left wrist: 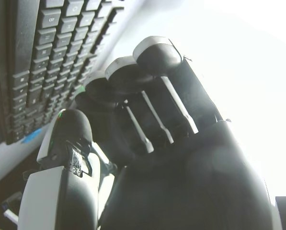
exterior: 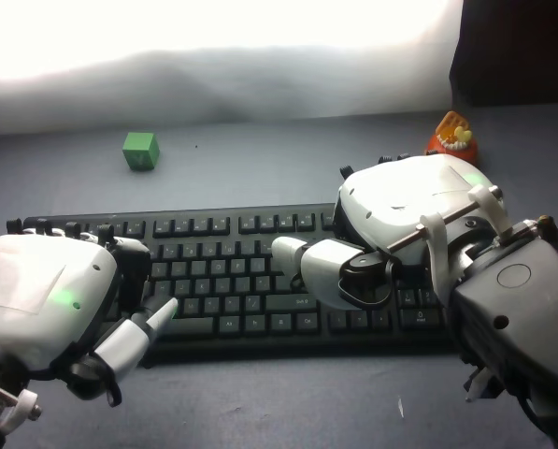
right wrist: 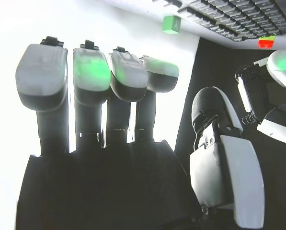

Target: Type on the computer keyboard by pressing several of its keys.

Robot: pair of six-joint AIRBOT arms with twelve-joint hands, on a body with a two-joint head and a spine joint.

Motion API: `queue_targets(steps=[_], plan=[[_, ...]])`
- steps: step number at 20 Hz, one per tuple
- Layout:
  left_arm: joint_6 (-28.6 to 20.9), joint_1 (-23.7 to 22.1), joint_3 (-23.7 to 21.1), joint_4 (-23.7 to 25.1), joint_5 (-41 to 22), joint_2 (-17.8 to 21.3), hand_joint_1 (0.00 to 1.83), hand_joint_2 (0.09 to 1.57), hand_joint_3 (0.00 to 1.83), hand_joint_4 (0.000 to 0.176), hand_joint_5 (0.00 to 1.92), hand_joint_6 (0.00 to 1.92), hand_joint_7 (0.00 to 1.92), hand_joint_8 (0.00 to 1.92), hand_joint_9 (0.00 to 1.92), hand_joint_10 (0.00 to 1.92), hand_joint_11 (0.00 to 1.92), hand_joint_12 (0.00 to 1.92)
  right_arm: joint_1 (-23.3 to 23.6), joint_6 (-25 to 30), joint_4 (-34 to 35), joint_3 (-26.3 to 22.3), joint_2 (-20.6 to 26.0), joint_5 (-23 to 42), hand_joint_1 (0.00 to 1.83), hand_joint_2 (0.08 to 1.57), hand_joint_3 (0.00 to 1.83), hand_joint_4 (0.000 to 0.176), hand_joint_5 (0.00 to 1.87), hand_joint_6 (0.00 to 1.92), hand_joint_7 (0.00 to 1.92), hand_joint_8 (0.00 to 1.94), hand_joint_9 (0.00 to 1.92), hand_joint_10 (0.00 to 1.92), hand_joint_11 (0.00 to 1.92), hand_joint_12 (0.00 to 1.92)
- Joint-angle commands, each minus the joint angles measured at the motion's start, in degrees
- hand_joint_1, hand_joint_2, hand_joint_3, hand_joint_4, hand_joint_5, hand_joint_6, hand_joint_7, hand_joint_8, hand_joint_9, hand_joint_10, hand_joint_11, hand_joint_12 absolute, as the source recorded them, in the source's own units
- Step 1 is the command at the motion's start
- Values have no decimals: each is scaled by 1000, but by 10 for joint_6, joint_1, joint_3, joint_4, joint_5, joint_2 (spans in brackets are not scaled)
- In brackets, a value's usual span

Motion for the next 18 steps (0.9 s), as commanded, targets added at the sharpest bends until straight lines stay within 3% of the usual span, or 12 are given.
queue_targets(steps=[1, 2, 6, 7, 10, 13, 15, 17, 18], plan=[[-1, 0, 1, 30, -62, 1, 63, 1127, 159, 35, 75, 80, 146, 57, 130, 97, 0, 459, 3, 1, -47, -1, 1, 20, 78, 1040, 145, 0, 182, 94, 225, 57, 177, 102, 0, 561], [-1, 0, 2, 30, -62, 1, 45, 1198, 24, 40, 103, 13, 178, 4, 170, 20, 0, 475, 3, 1, -47, -1, 1, 19, 110, 1095, 25, 0, 229, 19, 249, 6, 222, 23, 0, 651], [-4, 6, 3, 30, -62, 1, 44, 1205, 2, 50, 88, 0, 124, 1, 122, 1, 0, 348, 3, 10, -47, 1, -2, 19, 67, 1101, 2, 0, 235, 0, 236, 0, 215, 1, 0, 617], [-5, 8, 4, 30, -62, 0, 10, 1210, 3, 55, 74, 3, 120, 0, 123, 2, 0, 402, 2, 20, -47, 5, -6, 18, 62, 1100, 1, 0, 226, 0, 231, 0, 210, 0, 0, 601], [-10, 22, 10, 31, -68, -8, 41, 1201, 0, 53, 71, 1, 127, 5, 130, 6, 0, 382, -7, 28, -47, 37, -42, 34, 68, 1091, 0, 0, 211, 1, 222, 0, 218, 2, 0, 680], [-17, 36, 19, 32, -81, -23, 45, 1195, 0, 54, 84, 3, 125, 2, 126, 2, 0, 354, -8, 44, -47, 52, -56, 32, 369, 1105, 2, 0, 193, 0, 205, 2, 204, 0, 0, 638], [-21, 46, 25, 32, -81, -37, 53, 1196, 0, 52, 85, 2, 122, 0, 120, 0, 0, 327, -9, 50, -47, 56, -65, 32, 464, 1107, 1, 0, 185, 0, 199, 0, 202, 0, 0, 651], [-22, 55, 29, 32, -87, -49, 28, 1195, 0, 55, 75, 0, 112, 1, 114, 0, 0, 334, -10, 50, -47, 64, -77, 32, 720, 1169, 24, 0, 155, 0, 168, 0, 182, 0, 0, 632], [-22, 59, 33, 32, -88, -56, 49, 1191, 0, 55, 77, 1, 123, 3, 126, 3, 0, 380, -11, 50, -47, 70, -85, 32, 748, 1186, 30, 0, 150, 0, 157, 0, 172, 0, 0, 636]])
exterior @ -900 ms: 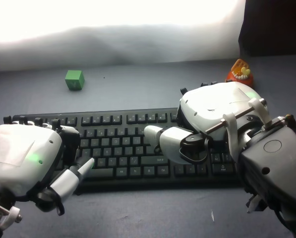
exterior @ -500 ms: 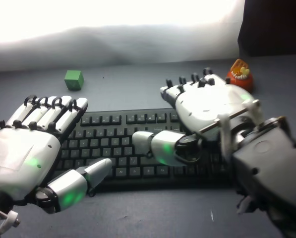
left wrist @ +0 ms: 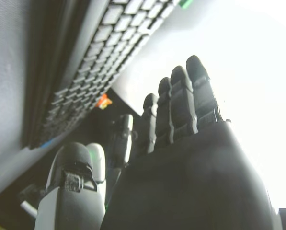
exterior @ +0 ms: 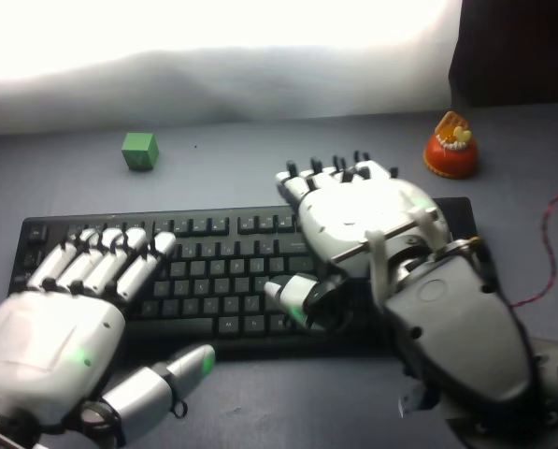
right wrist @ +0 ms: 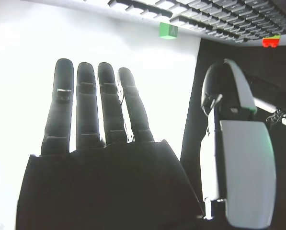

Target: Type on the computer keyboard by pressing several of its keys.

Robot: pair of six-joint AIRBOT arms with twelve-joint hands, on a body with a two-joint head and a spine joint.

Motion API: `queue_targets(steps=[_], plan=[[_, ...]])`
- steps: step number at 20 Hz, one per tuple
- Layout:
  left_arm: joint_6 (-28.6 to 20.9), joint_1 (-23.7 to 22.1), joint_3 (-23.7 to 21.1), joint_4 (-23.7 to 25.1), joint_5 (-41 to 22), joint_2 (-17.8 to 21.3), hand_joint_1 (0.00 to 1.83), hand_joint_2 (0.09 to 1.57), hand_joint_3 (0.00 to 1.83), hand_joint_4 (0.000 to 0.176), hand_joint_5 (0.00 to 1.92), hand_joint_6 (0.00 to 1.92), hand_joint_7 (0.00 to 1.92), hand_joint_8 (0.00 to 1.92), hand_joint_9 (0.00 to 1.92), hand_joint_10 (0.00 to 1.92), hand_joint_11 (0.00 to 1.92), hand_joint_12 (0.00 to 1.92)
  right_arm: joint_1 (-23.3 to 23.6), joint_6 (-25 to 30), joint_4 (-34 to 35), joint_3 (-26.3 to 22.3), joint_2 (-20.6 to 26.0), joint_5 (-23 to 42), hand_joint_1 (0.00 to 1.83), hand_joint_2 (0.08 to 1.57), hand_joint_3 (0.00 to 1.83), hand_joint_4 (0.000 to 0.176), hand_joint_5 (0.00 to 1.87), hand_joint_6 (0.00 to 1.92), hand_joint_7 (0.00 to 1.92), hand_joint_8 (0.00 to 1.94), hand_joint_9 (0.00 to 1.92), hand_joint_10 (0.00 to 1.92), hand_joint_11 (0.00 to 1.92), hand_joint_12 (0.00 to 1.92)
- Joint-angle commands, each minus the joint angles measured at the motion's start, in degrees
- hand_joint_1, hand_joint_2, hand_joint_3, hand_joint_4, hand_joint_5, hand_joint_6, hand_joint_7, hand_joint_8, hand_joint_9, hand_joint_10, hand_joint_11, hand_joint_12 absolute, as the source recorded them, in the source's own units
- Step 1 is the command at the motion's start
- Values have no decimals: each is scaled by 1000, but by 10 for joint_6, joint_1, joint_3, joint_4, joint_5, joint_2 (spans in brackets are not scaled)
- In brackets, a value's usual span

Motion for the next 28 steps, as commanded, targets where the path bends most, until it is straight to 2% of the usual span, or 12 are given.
queue_targets(steps=[1, 8, 9, 14, 16, 18, 19, 23, 24, 26, 27, 28], plan=[[-2, 3, 7, 27, -68, -5, 40, 1192, 0, 56, 73, 0, 119, 0, 121, 1, 0, 366, 0, 2, -50, 4, -4, 24, 782, 1181, 22, 0, 154, 1, 159, 1, 175, 1, 0, 660], [-4, 21, 45, 27, -68, -38, 35, 1210, 4, 45, 65, 3, 104, 0, 106, 0, 0, 406, -8, 1, -25, 29, -56, 29, 836, 1238, 38, 0, 126, 0, 145, 0, 168, 1, 0, 600], [-5, 22, 50, 27, -68, -42, 41, 1212, 3, 43, 80, 6, 110, 2, 106, 0, 0, 391, -7, 1, -17, 33, -62, 28, 872, 1213, 26, 0, 152, 9, 176, 7, 198, 9, 0, 692], [-8, 24, 65, 27, -68, -60, 35, 1208, 0, 38, 131, 8, 145, 3, 128, 3, 0, 399, -13, -2, -16, 45, -84, 24, 868, 1234, 34, 0, 139, 7, 168, 7, 167, 4, 0, 578], [-8, 24, 68, 27, -68, -65, 24, 1210, 1, 26, 199, 24, 159, 4, 124, 3, 0, 383, -16, -3, -16, 56, -92, 23, 772, 1272, 50, 0, 172, 11, 176, 3, 161, 1, 0, 538], [-8, 24, 70, 27, -68, -67, 4, 1214, 1, 14, 285, 36, 208, 10, 142, 6, 0, 351, -17, -5, -16, 62, -97, 23, 787, 1258, 41, 0, 280, 39, 215, 9, 188, 8, 0, 610], [-8, 24, 71, 27, -68, -67, 0, 1212, 0, 0, 418, 36, 296, 9, 191, 10, 0, 357, -18, -5, -16, 63, -98, 23, 749, 1264, 37, 0, 438, 53, 276, 8, 216, 9, 0, 706], [-8, 25, 72, 27, -67, -67, 0, 1218, 1, 0, 442, 16, 431, 18, 281, 22, 0, 275, -20, -15, -16, 62, -102, 26, 763, 1331, 63, 0, 544, 25, 347, 7, 296, 19, 0, 833], [-8, 25, 72, 27, -67, -67, 33, 1216, 1, 0, 401, 5, 498, 8, 397, 24, 0, 557, -20, -16, -16, 62, -102, 28, 818, 1329, 51, 0, 520, 6, 428, 7, 453, 35, 0, 1100], [-8, 25, 72, 27, -67, -67, 6, 1223, 3, 0, 455, 22, 451, 3, 374, 9, 0, 668, -19, -16, -16, 63, -102, 29, 834, 1347, 58, 0, 614, 43, 426, 2, 407, 7, 0, 1117], [-8, 24, 72, 27, -67, -67, 7, 1231, 2, 0, 710, 44, 447, 0, 297, 0, 0, 533, -19, -13, -17, 63, -102, 28, 942, 1328, 53, 0, 940, 46, 446, 0, 330, 0, 0, 994], [-8, 24, 71, 27, -67, -67, 7, 1231, 2, 0, 710, 44, 447, 0, 297, 0, 0, 533, -18, -12, -17, 63, -102, 28, 942, 1328, 53, 0, 940, 46, 446, 0, 330, 0, 0, 994]])
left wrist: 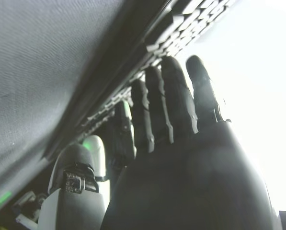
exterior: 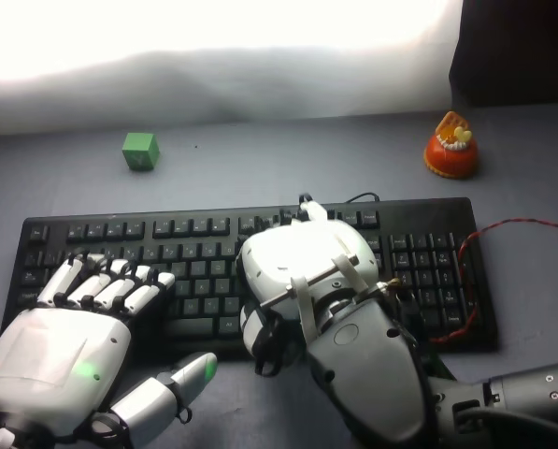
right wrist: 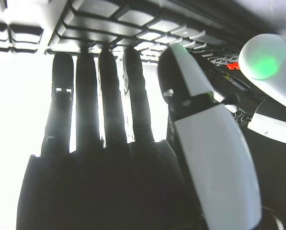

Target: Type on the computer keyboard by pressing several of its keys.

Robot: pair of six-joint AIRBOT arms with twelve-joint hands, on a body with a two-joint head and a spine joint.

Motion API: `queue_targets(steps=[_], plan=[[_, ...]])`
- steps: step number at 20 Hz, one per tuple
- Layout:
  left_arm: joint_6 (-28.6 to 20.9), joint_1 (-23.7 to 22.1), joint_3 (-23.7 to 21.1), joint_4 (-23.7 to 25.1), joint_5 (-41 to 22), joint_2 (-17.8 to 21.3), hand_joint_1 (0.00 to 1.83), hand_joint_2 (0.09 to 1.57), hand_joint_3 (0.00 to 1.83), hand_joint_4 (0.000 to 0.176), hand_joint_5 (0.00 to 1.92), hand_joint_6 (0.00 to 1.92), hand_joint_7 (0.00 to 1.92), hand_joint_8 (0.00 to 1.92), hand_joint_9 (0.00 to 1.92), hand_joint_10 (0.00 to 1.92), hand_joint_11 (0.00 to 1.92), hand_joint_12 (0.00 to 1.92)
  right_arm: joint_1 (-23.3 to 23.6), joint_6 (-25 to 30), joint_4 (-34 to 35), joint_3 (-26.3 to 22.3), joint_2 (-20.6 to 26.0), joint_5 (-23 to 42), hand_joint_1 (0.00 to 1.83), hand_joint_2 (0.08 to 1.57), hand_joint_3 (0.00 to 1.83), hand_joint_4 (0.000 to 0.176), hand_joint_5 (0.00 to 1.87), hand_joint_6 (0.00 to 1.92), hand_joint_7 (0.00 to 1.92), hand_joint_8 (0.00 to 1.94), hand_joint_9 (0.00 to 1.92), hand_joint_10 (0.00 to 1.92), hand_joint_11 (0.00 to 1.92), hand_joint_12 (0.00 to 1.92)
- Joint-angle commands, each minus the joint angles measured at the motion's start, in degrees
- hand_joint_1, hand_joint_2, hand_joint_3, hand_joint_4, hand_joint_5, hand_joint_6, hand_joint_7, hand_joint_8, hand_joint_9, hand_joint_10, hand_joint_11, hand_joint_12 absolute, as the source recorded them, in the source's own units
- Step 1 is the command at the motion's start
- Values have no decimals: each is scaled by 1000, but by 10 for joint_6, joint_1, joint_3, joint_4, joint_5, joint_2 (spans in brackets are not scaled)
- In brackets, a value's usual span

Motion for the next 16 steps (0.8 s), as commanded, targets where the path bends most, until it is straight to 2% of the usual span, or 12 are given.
queue_targets(steps=[1, 4, 5, 7, 8, 9, 10, 11, 12, 13, 15, 16], plan=[[1, -1, 2, 14, -31, -1, 2, 1232, 2, 0, 685, 23, 449, 0, 299, 2, 0, 480, 2, 0, -21, 0, 0, 14, 933, 1343, 63, 0, 918, 28, 452, 3, 362, 11, 0, 1003], [1, -1, 2, 14, -31, -1, 16, 1229, 0, 0, 403, 0, 556, 12, 432, 26, 0, 628, 1, 4, -21, 0, -1, 11, 883, 1346, 55, 0, 631, 0, 551, 6, 658, 61, 0, 1219], [1, -1, 2, 14, -31, -1, 10, 1229, 0, 3, 366, 0, 562, 10, 451, 28, 0, 638, 1, 7, -21, 0, -1, 11, 869, 1345, 51, 0, 590, 0, 567, 5, 686, 56, 0, 1265], [1, -1, 2, 14, -31, -1, 0, 1234, 1, 0, 472, 29, 494, 0, 444, 12, 0, 754, -1, 10, -21, 0, -2, 11, 857, 1384, 71, 0, 656, 25, 587, 5, 679, 34, 0, 1348], [1, -2, 2, 14, -31, -1, 0, 1238, 2, 0, 558, 48, 497, 2, 449, 11, 0, 841, -2, 11, -21, 0, -2, 11, 826, 1390, 77, 0, 698, 36, 565, 2, 628, 11, 0, 1327], [1, -2, 2, 14, -31, -2, 0, 1237, 1, 0, 725, 87, 486, 0, 361, 7, 0, 664, -3, 11, -21, 0, -2, 10, 877, 1347, 57, 0, 918, 74, 577, 1, 526, 1, 0, 1276], [1, -2, 2, 14, -31, -2, 0, 1239, 1, 0, 797, 86, 488, 1, 319, 5, 0, 498, -3, 12, -21, 0, -2, 9, 1054, 1233, 26, 0, 830, 996, 585, 18, 472, 0, 0, 1239], [1, -3, 2, 14, -31, -2, 0, 1238, 0, 0, 828, 70, 505, 4, 311, 3, 0, 431, -4, 12, -21, 1, -2, 8, 1077, 1234, 22, 0, 765, 1257, 595, 18, 462, 0, 0, 1218], [1, -3, 2, 14, -31, -2, 0, 1239, 0, 0, 782, 36, 527, 7, 333, 9, 0, 460, -5, 14, -21, 1, -2, 8, 933, 1329, 68, 0, 720, 792, 612, 11, 511, 16, 0, 1170], [1, -3, 2, 14, -31, -2, 0, 1239, 0, 0, 631, 8, 563, 12, 393, 25, 0, 574, -5, 16, -21, 1, -3, 6, 958, 1309, 64, 0, 747, 467, 690, 12, 678, 53, 0, 1303], [1, -4, 2, 14, -31, -2, 6, 1237, 0, 0, 435, 1, 599, 10, 493, 42, 0, 771, -5, 17, -21, 4, -8, 6, 920, 1310, 63, 0, 666, 135, 735, 2, 840, 59, 18, 1418], [1, -4, 2, 14, -31, -2, 7, 1237, 0, 0, 412, 0, 601, 9, 504, 43, 0, 788, -5, 17, -21, 5, -9, 7, 912, 1315, 60, 0, 665, 73, 738, 1, 863, 48, 23, 1424]])
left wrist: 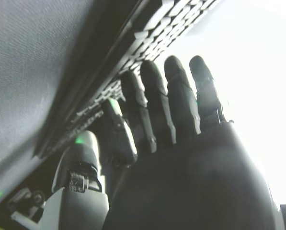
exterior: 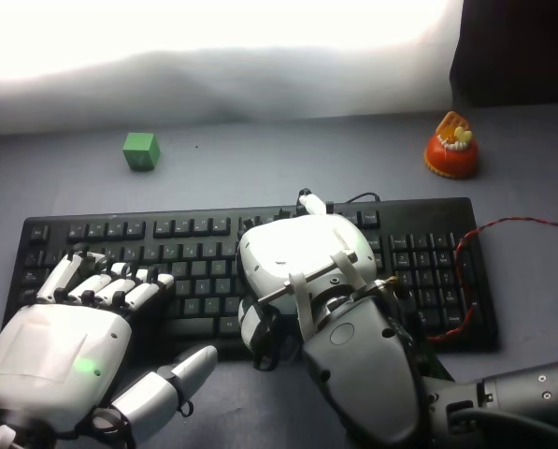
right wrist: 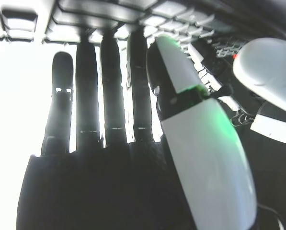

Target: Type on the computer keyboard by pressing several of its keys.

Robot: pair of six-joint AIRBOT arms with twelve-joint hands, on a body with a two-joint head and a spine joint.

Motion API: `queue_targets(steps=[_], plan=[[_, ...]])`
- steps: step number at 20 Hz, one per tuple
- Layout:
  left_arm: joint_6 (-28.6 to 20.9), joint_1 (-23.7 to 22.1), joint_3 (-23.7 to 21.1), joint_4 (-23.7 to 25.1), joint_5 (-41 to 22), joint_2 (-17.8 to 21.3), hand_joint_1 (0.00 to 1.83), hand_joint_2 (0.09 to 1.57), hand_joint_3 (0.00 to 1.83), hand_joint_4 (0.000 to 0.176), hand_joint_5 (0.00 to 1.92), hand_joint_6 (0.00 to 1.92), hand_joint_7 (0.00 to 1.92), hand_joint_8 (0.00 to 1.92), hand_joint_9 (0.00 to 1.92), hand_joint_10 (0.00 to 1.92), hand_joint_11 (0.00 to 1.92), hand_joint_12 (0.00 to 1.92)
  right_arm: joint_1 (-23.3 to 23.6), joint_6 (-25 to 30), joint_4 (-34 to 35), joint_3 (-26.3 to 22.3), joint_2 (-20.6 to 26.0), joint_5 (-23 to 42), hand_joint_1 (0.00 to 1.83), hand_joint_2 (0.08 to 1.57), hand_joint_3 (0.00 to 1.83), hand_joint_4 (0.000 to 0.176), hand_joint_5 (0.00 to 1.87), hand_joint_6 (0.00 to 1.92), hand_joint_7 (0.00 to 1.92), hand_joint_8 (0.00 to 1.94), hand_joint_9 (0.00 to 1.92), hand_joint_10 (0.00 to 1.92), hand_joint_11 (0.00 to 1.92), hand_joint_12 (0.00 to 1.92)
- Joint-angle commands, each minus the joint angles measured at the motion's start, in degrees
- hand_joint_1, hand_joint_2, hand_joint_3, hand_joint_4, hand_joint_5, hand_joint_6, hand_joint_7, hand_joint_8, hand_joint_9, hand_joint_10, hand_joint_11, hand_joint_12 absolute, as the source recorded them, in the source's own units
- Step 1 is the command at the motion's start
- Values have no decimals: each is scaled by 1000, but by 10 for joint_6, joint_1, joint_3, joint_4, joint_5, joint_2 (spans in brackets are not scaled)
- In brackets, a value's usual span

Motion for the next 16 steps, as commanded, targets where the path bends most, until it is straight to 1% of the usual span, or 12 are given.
queue_targets(steps=[1, 2, 4, 5, 8, 9, 11, 12, 13, 14, 15, 16], plan=[[2, 1, 2, 13, -28, -2, 1, 1249, 3, 7, 373, 4, 494, 2, 500, 32, 0, 927, -5, 3, -11, -3, -3, 1, 888, 1333, 64, 0, 632, 40, 692, 0, 820, 24, 84, 1434], [3, 0, 2, 13, -28, -2, 0, 1253, 3, 7, 372, 6, 443, 2, 485, 21, 0, 1015, -4, 3, -11, -3, -3, 2, 902, 1332, 60, 0, 640, 33, 672, 0, 745, 4, 118, 1418], [3, 0, 2, 15, -29, -2, 1, 1260, 4, 15, 380, 8, 404, 0, 459, 6, 0, 1020, -4, 3, -11, -3, -3, 2, 866, 1353, 67, 0, 630, 19, 650, 1, 695, 0, 135, 1393], [3, 0, 3, 16, -29, -2, 10, 1262, 4, 11, 385, 9, 405, 1, 451, 2, 0, 1013, -4, 3, -11, -2, -3, 2, 867, 1349, 63, 0, 628, 14, 638, 0, 676, 0, 131, 1369], [3, -2, 4, 16, -29, -2, 39, 1258, 0, 8, 394, 9, 418, 4, 460, 5, 0, 1035, -4, 3, -11, -2, -3, 3, 845, 1359, 63, 0, 625, 9, 626, 1, 665, 1, 98, 1360], [3, -3, 4, 16, -29, -2, 17, 1260, 1, 9, 388, 5, 413, 1, 454, 2, 0, 1012, -3, 3, -11, -2, -3, 4, 879, 1350, 59, 0, 623, 7, 625, 1, 671, 3, 98, 1360], [3, -4, 4, 16, -29, -2, 27, 1264, 1, 7, 379, 6, 409, 3, 434, 2, 0, 962, -2, 3, -11, -3, -3, 5, 883, 1346, 57, 0, 622, 6, 630, 3, 679, 6, 112, 1359], [3, -5, 4, 16, -29, -2, 40, 1263, 0, 3, 385, 7, 416, 5, 437, 3, 0, 957, 0, 2, -11, -3, -2, 7, 883, 1339, 50, 0, 629, 7, 632, 2, 684, 6, 130, 1344], [2, -7, 3, 16, -29, 0, 50, 1260, 0, 6, 386, 6, 416, 4, 436, 2, 0, 959, 6, 2, -11, -3, 1, 11, 884, 1331, 45, 0, 629, 6, 626, 0, 676, 2, 123, 1341], [2, -8, 2, 16, -29, 2, 26, 1263, 0, 14, 382, 4, 404, 1, 426, 1, 0, 966, 11, 2, -11, -5, 6, 14, 871, 1331, 43, 0, 642, 9, 640, 3, 679, 3, 111, 1364], [2, -9, 1, 16, -28, 5, 22, 1262, 0, 12, 385, 5, 402, 1, 424, 0, 0, 970, 17, 2, -12, -8, 12, 19, 840, 1346, 47, 0, 634, 5, 627, 1, 662, 1, 85, 1369], [2, -11, -1, 16, -28, 8, 40, 1257, 0, 15, 393, 7, 411, 3, 428, 2, 0, 985, 24, 2, -12, -14, 23, 22, 848, 1349, 46, 0, 629, 2, 607, 0, 654, 0, 74, 1375]])
